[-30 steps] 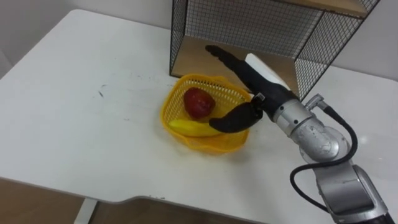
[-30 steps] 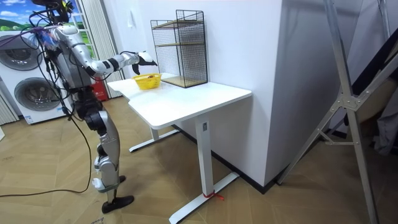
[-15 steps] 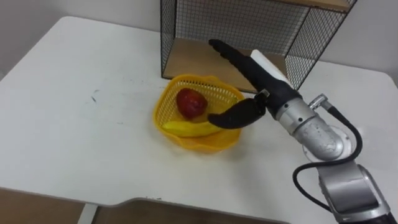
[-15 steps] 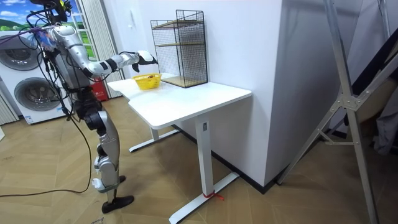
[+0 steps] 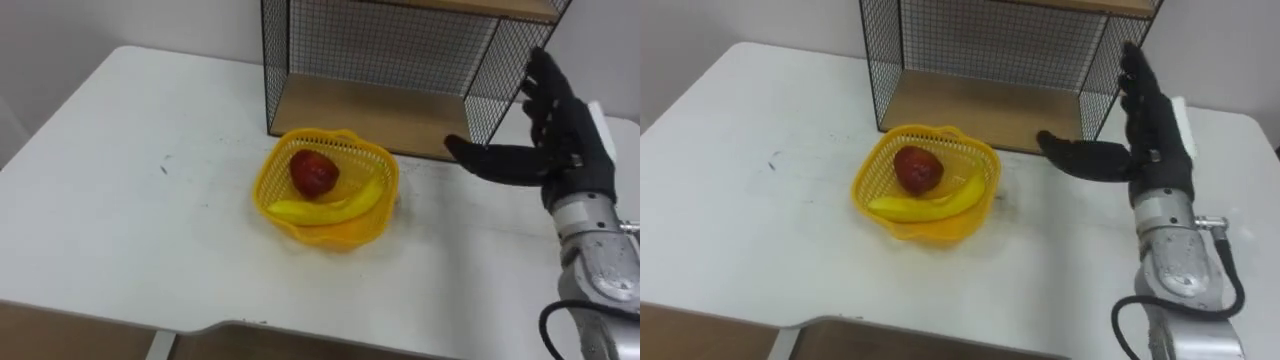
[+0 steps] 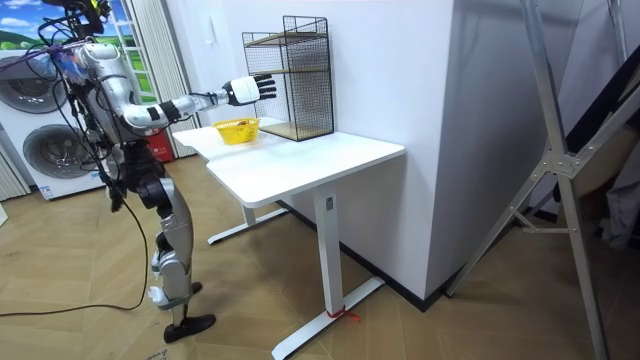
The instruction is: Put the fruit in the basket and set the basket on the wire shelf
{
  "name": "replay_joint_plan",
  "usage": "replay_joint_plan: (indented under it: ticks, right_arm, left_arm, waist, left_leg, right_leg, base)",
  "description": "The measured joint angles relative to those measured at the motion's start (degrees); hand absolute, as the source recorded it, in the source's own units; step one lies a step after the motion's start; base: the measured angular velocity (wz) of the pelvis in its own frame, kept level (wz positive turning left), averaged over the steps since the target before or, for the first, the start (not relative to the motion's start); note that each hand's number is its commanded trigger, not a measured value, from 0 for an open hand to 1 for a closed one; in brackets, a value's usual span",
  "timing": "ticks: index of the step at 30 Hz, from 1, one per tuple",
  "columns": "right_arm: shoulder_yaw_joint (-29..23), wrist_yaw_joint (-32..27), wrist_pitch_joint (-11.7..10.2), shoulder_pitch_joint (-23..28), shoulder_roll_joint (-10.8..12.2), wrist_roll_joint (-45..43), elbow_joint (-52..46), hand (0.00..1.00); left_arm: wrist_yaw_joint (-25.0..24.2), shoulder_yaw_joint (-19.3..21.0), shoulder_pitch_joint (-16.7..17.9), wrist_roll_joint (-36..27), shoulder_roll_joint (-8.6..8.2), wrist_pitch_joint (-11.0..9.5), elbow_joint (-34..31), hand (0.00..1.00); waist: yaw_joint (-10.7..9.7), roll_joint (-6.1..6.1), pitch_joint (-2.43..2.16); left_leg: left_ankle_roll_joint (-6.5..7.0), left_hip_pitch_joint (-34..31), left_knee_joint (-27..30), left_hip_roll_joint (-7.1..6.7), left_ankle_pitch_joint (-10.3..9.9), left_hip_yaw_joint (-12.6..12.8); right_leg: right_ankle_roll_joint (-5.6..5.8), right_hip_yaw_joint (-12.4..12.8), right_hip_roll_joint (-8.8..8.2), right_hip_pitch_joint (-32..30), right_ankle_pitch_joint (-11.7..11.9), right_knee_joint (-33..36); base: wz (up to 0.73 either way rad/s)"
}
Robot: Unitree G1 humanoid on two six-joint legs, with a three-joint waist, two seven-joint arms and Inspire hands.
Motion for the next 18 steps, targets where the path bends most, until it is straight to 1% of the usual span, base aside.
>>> replay_joint_plan:
  ticks: [1, 2, 3, 4, 5, 6, 7, 8, 9, 10, 11, 12, 13, 14, 15, 17, 18]
  right_arm:
    - [-0.86, -1.73, 0.00, 1.12, 0.00, -0.13, 0.02, 0.00]
    - [-1.75, -3.58, -0.09, 2.03, 0.02, -0.12, 0.03, 0.00]
    - [-2.17, -4.51, -0.18, 2.60, 0.06, -0.12, 0.03, 0.00]
    - [-2.61, -6.39, -0.41, 3.98, 0.09, 0.02, 0.03, 0.00]
    - [-2.83, -7.80, -0.87, 5.70, 0.15, 0.03, 0.03, 0.00]
    - [-2.90, -8.28, -0.97, 6.59, 0.15, -0.07, 0.03, 0.00]
    - [-2.94, -9.32, -0.98, 8.09, 0.19, -0.57, 0.13, 0.00]
    - [-2.96, -9.89, -0.99, 8.91, 0.22, -1.05, 0.63, 0.00]
    - [-2.97, -10.10, -0.99, 9.20, 0.26, -1.04, 0.90, 0.00]
    - [-2.97, -10.67, -0.99, 9.98, 0.26, -1.03, 0.97, 0.00]
    - [-3.09, -11.36, -0.99, 10.81, 0.26, -0.97, 0.98, 0.00]
    - [-3.22, -11.71, -1.06, 10.87, 0.26, -1.03, 1.07, 0.00]
    - [-3.43, -11.77, -1.19, 10.88, 0.27, -1.06, 1.07, 0.00]
    - [-4.15, -11.77, -1.56, 10.87, 0.26, -1.06, 1.09, 0.00]
    - [-4.62, -11.77, -1.95, 10.85, 0.26, -0.95, 1.11, 0.00]
    - [-5.87, -11.86, -3.65, 10.95, 0.26, -0.96, 1.12, 0.00]
    - [-6.13, -11.86, -3.75, 11.02, 0.26, -0.96, 1.12, 0.00]
  left_arm:
    - [3.98, 1.67, 0.28, -1.51, 0.04, -1.31, -3.46, 0.00]
    - [8.07, 2.37, 0.30, -2.19, -0.12, -2.19, -7.73, 0.00]
    - [10.24, 2.38, 0.32, -2.41, -0.23, -2.74, -10.21, 0.00]
    - [14.53, 2.58, 0.70, -2.47, -0.31, -3.78, -15.36, 0.00]
    - [18.47, 3.75, 0.65, -2.26, -0.28, -4.81, -20.02, 0.00]
    - [20.40, 4.20, 0.76, -1.85, -0.27, -5.22, -22.77, 0.00]
    - [23.75, 4.76, 1.10, 0.22, -0.30, -6.14, -27.74, 0.00]
    - [26.67, 5.18, 1.11, 2.96, -0.30, -7.08, -32.03, 0.00]
    - [28.08, 5.38, 0.96, 4.48, -0.30, -7.32, -34.22, 0.00]
    - [30.59, 5.53, 0.95, 7.60, -0.30, -7.51, -38.69, 0.00]
    - [32.54, 5.55, 0.87, 12.02, -0.28, -7.86, -42.77, 0.00]
    - [34.43, 5.54, 0.44, 16.31, -0.31, -8.03, -46.20, 0.00]
    - [35.17, 5.62, 0.25, 18.23, -0.31, -8.03, -48.24, 0.00]
    - [36.52, 5.68, 0.07, 21.08, -0.24, -8.09, -52.73, 0.00]
    - [37.00, 5.66, -0.02, 22.08, -0.15, -8.15, -54.92, 0.00]
    - [37.55, 5.65, -0.63, 25.85, 0.28, -8.75, -62.01, 0.00]
    - [37.53, 5.62, -0.78, 27.05, 0.28, -8.76, -63.92, 0.00]
  waist:
    - [-0.11, 0.53, -0.15]
    - [-0.16, 0.85, -0.16]
    - [-0.16, 0.92, -0.24]
    - [0.12, 1.24, -0.33]
    - [0.30, 1.48, -0.42]
    - [0.42, 1.56, -0.45]
    - [0.57, 1.48, -0.62]
    - [0.75, 1.39, -0.65]
    - [0.80, 1.27, -0.73]
    - [1.05, 0.90, -0.82]
    - [1.53, 0.85, -0.82]
    - [1.59, 0.92, -0.79]
    - [1.48, 0.89, -0.79]
    - [1.58, 0.87, -0.75]
    - [1.59, 0.87, -0.74]
    - [1.33, 1.11, -0.58]
    - [1.28, 1.16, -0.51]
  left_leg:
    - [0.01, 0.02, -0.09, -0.11, 0.20, -0.22]
    - [0.01, -0.03, -0.10, -0.20, 0.35, -0.19]
    - [0.02, -0.08, -0.10, -0.25, 0.40, -0.20]
    - [0.02, -0.11, -0.05, -0.32, 0.49, -0.26]
    - [0.02, -0.07, -0.12, -0.35, 0.49, -0.23]
    - [0.02, -0.05, -0.15, -0.36, 0.49, -0.14]
    - [0.02, 0.02, -0.27, -0.41, 0.49, -0.09]
    - [0.04, 0.04, -0.32, -0.44, 0.50, 0.07]
    - [0.08, 0.02, -0.31, -0.47, 0.52, 0.13]
    - [0.21, -0.12, -0.18, -0.54, 0.63, 0.04]
    - [0.22, -0.06, -0.25, -0.57, 0.63, 0.07]
    - [0.23, 0.03, -0.22, -0.54, 0.62, 0.08]
    - [0.24, 0.02, -0.19, -0.55, 0.62, 0.02]
    - [0.25, -0.01, -0.18, -0.57, 0.61, -0.08]
    - [0.26, 0.00, -0.21, -0.61, 0.61, -0.16]
    - [0.29, 0.02, -0.14, -0.61, 0.58, -0.21]
    - [0.30, -0.05, -0.08, -0.59, 0.56, -0.24]
  right_leg:
    - [0.01, -0.19, -0.13, -0.03, -0.01, 0.05]
    - [0.02, -0.16, -0.21, -0.51, -0.02, 0.05]
    - [0.03, -0.17, -0.26, -0.55, -0.03, 0.05]
    - [0.03, -0.20, -0.32, -0.62, -0.05, 0.07]
    - [0.04, -0.02, -0.34, -0.58, -0.10, 0.06]
    - [0.06, 0.11, -0.34, -0.59, -0.14, 0.07]
    - [0.08, 0.51, -0.33, -0.74, -0.18, 0.14]
    - [0.09, 0.57, -0.35, -1.03, -0.18, 0.23]
    - [0.09, 0.60, -0.38, -1.29, -0.17, 0.27]
    - [0.09, 0.58, -0.43, -1.52, -0.16, 0.39]
    - [0.12, 0.65, -0.47, -1.64, -0.18, 0.59]
    - [0.17, 0.71, -0.49, -1.81, -0.21, 1.07]
    - [0.17, 0.65, -0.50, -1.82, -0.21, 1.12]
    - [0.17, 0.47, -0.51, -1.72, -0.20, 1.10]
    - [0.17, 0.46, -0.53, -1.65, -0.20, 1.10]
    - [0.19, 0.51, -0.52, -1.56, -0.21, 1.10]
    - [0.19, 0.47, -0.52, -1.57, -0.21, 1.08]
  base:
    - [0.04]
    - [0.00]
    - [0.00]
    - [0.00]
    - [0.00]
    - [-0.06]
    - [-0.10]
    - [-0.10]
    - [-0.07]
    - [-0.03]
    - [0.00]
    - [0.00]
    - [0.00]
    - [0.03]
    - [0.04]
    - [0.00]
    - [0.00]
